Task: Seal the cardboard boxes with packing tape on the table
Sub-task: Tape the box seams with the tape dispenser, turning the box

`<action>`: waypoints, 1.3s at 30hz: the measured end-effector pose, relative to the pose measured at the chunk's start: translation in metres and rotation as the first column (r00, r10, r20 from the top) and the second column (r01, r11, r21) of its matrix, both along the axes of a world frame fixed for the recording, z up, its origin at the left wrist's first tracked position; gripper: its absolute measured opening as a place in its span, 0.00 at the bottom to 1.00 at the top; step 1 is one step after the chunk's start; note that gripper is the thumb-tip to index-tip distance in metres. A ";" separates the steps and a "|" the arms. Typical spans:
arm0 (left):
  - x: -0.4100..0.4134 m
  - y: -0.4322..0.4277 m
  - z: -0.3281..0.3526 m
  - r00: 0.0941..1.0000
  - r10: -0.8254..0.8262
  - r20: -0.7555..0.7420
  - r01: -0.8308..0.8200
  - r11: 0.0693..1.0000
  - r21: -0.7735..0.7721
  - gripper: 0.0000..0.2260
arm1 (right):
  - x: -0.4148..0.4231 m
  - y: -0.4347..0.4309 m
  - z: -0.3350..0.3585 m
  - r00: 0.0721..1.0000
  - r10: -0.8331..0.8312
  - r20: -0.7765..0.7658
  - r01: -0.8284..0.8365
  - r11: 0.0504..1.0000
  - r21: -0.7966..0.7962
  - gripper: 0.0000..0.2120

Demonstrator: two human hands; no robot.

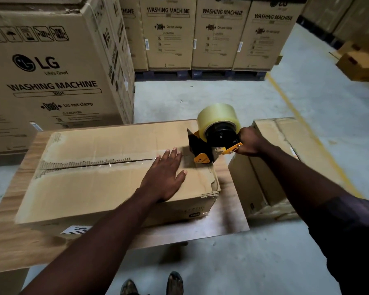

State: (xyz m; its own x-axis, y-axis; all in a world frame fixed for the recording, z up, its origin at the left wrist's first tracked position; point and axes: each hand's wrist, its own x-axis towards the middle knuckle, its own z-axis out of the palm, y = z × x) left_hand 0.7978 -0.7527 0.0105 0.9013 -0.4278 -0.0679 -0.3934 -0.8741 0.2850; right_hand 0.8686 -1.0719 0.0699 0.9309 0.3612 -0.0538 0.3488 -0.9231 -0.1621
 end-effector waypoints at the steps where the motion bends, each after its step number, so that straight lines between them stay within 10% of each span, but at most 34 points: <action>1: 0.000 0.000 0.000 1.000 0.000 0.003 0.000 1.000 0.002 0.30 | 0.001 -0.002 -0.003 1.000 -0.016 0.005 0.015 1.000 0.020 0.20; 39: 0.022 -0.054 -0.006 0.988 -0.149 0.043 0.150 0.988 -0.039 0.28 | 0.005 -0.026 -0.028 0.981 -0.173 -0.086 0.184 0.972 0.147 0.21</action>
